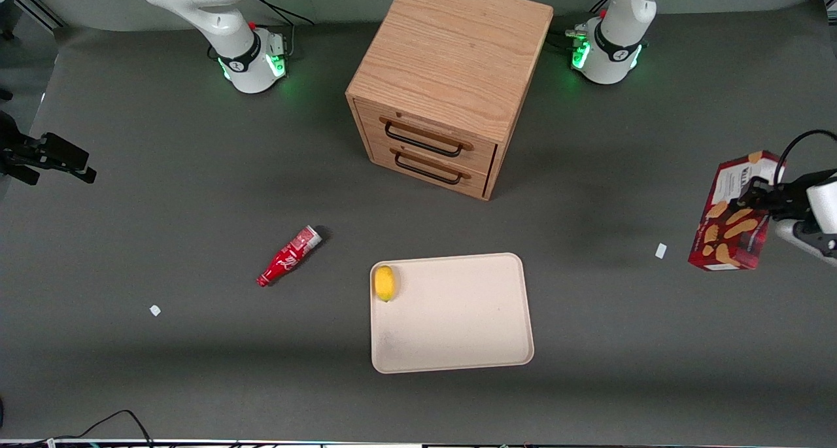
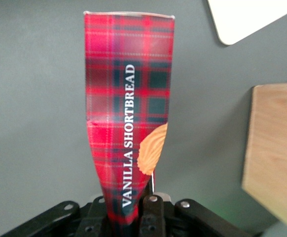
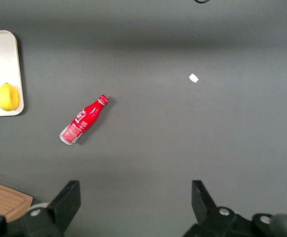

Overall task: Place red cookie box on tray
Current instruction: 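Close the left gripper on the cookie box end and lift it upright, then carry the upright cookie box with the left gripper toward the white tray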

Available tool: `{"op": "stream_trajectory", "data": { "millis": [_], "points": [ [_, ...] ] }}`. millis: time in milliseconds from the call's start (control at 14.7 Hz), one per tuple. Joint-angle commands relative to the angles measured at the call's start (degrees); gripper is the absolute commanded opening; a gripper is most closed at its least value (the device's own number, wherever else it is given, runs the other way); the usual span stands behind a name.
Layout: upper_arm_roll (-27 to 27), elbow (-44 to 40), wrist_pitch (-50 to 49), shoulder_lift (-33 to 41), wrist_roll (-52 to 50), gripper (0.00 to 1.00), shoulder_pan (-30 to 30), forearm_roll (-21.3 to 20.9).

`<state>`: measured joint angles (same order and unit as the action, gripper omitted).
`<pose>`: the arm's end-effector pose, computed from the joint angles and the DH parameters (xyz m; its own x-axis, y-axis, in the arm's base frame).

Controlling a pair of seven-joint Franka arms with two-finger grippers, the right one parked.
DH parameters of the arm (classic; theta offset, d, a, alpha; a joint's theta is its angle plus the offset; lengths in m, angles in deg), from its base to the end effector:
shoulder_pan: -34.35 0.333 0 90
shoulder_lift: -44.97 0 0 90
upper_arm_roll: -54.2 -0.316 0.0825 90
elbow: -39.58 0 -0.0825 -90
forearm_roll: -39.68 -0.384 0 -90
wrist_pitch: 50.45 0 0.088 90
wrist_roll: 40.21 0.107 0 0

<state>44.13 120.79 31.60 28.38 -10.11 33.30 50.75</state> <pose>0.6139 0.0606 0.5185 0.9131 -0.3754 -0.1592 -0.3292 -0.9091 0.2554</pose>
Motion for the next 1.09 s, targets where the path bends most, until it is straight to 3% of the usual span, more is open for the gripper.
{"op": "stream_trajectory", "data": {
  "millis": [0,409,750,1023],
  "points": [
    [5.91,-8.50,-6.10,-1.25,-15.63,0.00,-0.45,-0.26],
    [20.95,-8.70,0.11,-2.30,-39.39,0.00,-0.53,-2.98],
    [28.78,-5.02,13.01,-7.74,-47.93,0.00,-0.80,-7.11],
    [33.52,-0.35,26.73,-13.01,-57.76,0.00,-1.41,-14.31]
  ]
}}
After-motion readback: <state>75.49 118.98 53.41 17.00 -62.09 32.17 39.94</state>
